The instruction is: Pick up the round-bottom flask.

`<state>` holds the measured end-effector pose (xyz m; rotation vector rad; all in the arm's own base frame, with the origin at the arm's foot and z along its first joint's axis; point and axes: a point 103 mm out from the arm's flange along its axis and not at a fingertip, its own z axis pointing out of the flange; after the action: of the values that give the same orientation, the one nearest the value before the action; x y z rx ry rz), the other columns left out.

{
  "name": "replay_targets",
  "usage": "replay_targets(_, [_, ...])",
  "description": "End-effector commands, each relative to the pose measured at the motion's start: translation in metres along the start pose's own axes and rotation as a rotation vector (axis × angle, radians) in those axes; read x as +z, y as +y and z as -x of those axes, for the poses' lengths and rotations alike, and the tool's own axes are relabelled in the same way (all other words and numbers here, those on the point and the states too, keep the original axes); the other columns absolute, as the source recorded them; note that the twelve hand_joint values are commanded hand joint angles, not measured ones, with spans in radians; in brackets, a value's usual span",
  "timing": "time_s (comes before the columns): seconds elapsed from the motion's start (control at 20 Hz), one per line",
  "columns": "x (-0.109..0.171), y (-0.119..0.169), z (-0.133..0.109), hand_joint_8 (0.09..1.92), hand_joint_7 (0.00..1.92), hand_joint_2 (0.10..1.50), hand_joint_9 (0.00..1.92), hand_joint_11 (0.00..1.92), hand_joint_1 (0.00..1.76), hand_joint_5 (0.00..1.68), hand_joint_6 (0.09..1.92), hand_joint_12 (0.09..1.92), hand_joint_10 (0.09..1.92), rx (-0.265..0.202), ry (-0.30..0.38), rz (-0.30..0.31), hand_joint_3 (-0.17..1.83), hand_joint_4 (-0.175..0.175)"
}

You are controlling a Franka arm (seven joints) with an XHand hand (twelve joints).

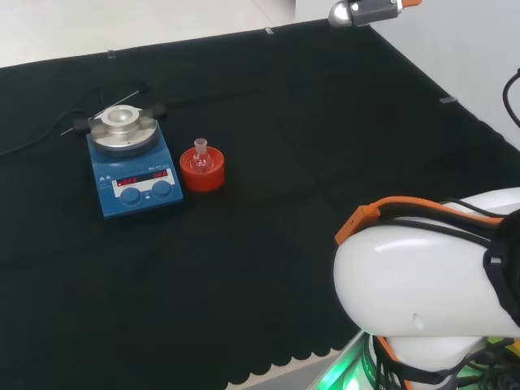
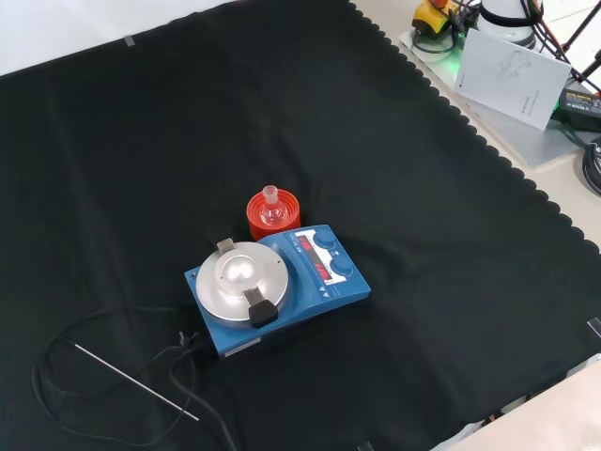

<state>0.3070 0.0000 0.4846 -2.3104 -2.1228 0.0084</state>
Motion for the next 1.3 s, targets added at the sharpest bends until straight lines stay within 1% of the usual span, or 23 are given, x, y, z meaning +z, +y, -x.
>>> replay_targets(0.05, [-0.095, -0.036, -0.025, 0.91, 0.24, 0.52, 0.44, 0.3, 0.59, 0.11, 0.48, 1.34, 0.62, 0.089, 0.017, 0.137, 0.8, -0.113])
replay_targets(0.1, [-0.101, -0.039, -0.027, 0.91, 0.13, 0.54, 0.27, 0.14, 0.55, 0.08, 0.37, 1.41, 0.76, 0.098, 0.02, 0.143, 0.78, -0.106])
replay_targets(0.15, [-0.103, -0.04, -0.026, 0.91, 0.07, 0.54, 0.16, 0.07, 0.53, 0.07, 0.3, 1.44, 0.86, 0.104, 0.02, 0.141, 0.77, -0.102])
replay_targets(0.2, [-0.104, -0.041, -0.024, 0.92, 0.05, 0.55, 0.11, 0.03, 0.51, 0.07, 0.26, 1.46, 0.93, 0.107, 0.02, 0.141, 0.77, -0.101])
replay_targets(0.3, [-0.103, -0.042, -0.022, 0.92, 0.03, 0.55, 0.07, 0.01, 0.51, 0.07, 0.24, 1.48, 0.97, 0.109, 0.024, 0.142, 0.77, -0.1])
replay_targets(0.35, [-0.103, -0.043, -0.003, 0.92, 0.03, 0.55, 0.07, 0.0, 0.51, 0.07, 0.23, 1.48, 0.99, 0.12, 0.043, 0.145, 0.77, -0.1])
replay_targets(0.4, [-0.103, -0.043, 0.004, 0.92, 0.03, 0.55, 0.08, 0.0, 0.5, 0.07, 0.23, 1.48, 0.99, 0.122, 0.048, 0.146, 0.77, -0.1])
replay_targets(0.5, [-0.102, -0.043, 0.006, 0.93, 0.04, 0.54, 0.11, 0.0, 0.51, 0.07, 0.23, 1.49, 1.0, 0.119, 0.059, 0.142, 0.77, -0.1])
replay_targets(0.6, [-0.098, -0.042, 0.0, 0.93, 0.08, 0.54, 0.16, 0.0, 0.51, 0.08, 0.22, 1.51, 1.0, 0.103, 0.073, 0.135, 0.77, -0.103])
replay_targets(0.8, [-0.084, -0.043, -0.019, 0.95, 0.2, 0.52, 0.34, 0.1, 0.54, 0.14, 0.23, 1.51, 0.97, 0.063, 0.105, 0.119, 0.78, -0.114])
replay_targets(0.95, [-0.073, -0.045, -0.017, 0.95, 0.25, 0.52, 0.4, 0.15, 0.55, 0.17, 0.25, 1.49, 0.96, 0.075, 0.13, 0.089, 0.78, -0.12])
replay_targets(1.05, [-0.068, -0.046, -0.013, 0.96, 0.27, 0.51, 0.42, 0.17, 0.55, 0.18, 0.26, 1.49, 0.96, 0.081, 0.157, 0.093, 0.78, -0.122])
replay_targets(1.15, [-0.064, -0.048, -0.009, 0.95, 0.32, 0.51, 0.45, 0.19, 0.57, 0.21, 0.31, 1.48, 0.94, 0.085, 0.193, 0.099, 0.78, -0.129])
replay_targets(1.3, [-0.058, -0.053, -0.007, 0.95, 0.41, 0.49, 0.5, 0.23, 0.6, 0.19, 0.49, 1.46, 0.92, 0.075, 0.243, 0.102, 0.79, -0.134])
